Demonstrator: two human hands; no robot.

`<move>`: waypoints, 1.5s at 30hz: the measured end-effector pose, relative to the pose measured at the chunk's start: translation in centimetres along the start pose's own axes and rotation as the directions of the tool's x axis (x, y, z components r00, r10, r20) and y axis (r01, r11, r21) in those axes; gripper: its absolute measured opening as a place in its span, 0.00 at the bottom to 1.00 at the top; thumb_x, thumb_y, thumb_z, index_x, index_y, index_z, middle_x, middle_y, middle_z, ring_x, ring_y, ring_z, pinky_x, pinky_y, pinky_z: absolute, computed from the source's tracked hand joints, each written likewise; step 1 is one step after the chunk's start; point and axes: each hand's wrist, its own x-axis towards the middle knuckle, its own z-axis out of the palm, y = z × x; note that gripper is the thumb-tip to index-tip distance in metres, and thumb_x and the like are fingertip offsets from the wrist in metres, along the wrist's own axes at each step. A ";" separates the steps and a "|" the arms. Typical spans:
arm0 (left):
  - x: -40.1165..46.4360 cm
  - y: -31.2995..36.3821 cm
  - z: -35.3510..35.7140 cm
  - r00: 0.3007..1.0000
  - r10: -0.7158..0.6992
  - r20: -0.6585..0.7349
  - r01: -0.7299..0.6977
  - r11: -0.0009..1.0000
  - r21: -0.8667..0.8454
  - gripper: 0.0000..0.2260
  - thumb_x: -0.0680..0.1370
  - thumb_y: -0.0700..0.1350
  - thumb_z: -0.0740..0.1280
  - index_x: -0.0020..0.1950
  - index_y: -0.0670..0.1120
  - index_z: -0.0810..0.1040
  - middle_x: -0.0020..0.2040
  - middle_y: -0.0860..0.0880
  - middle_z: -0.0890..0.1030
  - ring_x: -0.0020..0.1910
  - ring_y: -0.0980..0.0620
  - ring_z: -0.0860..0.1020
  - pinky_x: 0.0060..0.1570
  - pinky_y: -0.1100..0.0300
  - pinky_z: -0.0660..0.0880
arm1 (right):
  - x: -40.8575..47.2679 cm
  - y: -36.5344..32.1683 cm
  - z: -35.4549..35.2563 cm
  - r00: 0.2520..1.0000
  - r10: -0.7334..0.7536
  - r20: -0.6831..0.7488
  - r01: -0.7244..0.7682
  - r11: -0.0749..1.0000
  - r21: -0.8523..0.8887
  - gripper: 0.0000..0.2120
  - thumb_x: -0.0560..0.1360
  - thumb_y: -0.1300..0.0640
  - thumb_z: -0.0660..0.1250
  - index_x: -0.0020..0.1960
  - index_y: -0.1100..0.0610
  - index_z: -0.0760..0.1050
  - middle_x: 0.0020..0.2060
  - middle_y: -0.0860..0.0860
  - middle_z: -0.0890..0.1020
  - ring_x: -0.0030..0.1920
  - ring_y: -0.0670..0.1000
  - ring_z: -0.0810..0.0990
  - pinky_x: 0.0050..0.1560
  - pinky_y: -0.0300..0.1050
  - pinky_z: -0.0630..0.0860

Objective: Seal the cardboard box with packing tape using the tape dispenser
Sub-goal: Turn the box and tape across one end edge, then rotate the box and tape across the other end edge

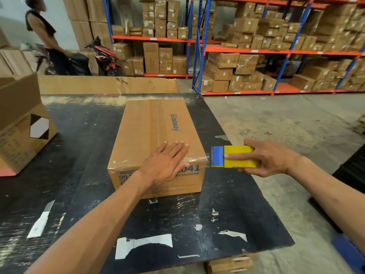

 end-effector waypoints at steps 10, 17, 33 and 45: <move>-0.4 -0.6 0.3 1.000 0.011 -0.011 -0.011 1.000 0.002 0.32 0.83 0.63 0.40 0.82 0.46 0.53 0.81 0.45 0.58 0.80 0.46 0.58 0.77 0.45 0.56 | -0.1 0.1 1.8 0.969 0.055 0.240 0.002 0.973 -0.232 0.22 0.71 0.37 0.60 0.64 0.33 0.75 0.41 0.52 0.76 0.29 0.57 0.78 0.28 0.46 0.76; 0.6 2.4 -1.6 0.985 -0.172 -0.012 0.171 0.985 -0.020 0.33 0.81 0.65 0.46 0.76 0.44 0.66 0.72 0.42 0.72 0.71 0.42 0.70 0.74 0.41 0.59 | 0.0 -3.0 2.1 0.990 0.049 0.129 -0.033 0.992 -0.121 0.21 0.67 0.38 0.61 0.57 0.40 0.82 0.34 0.54 0.76 0.22 0.57 0.75 0.20 0.42 0.64; 1.2 3.3 -4.2 0.948 -0.193 0.254 0.232 0.964 -0.130 0.31 0.80 0.55 0.55 0.78 0.37 0.58 0.76 0.34 0.61 0.75 0.36 0.60 0.74 0.45 0.57 | 8.5 -4.3 -2.0 0.967 0.231 -0.105 -0.243 0.963 -0.120 0.23 0.69 0.33 0.63 0.60 0.38 0.81 0.40 0.53 0.79 0.34 0.59 0.81 0.29 0.45 0.70; 0.3 0.4 -2.4 0.855 -0.433 0.284 0.426 0.900 0.089 0.41 0.80 0.64 0.59 0.81 0.43 0.44 0.80 0.32 0.47 0.77 0.27 0.49 0.75 0.35 0.49 | 11.6 -5.1 -2.7 0.948 0.275 -0.161 -0.274 0.961 0.024 0.21 0.73 0.31 0.64 0.66 0.30 0.73 0.42 0.46 0.73 0.48 0.52 0.80 0.40 0.44 0.66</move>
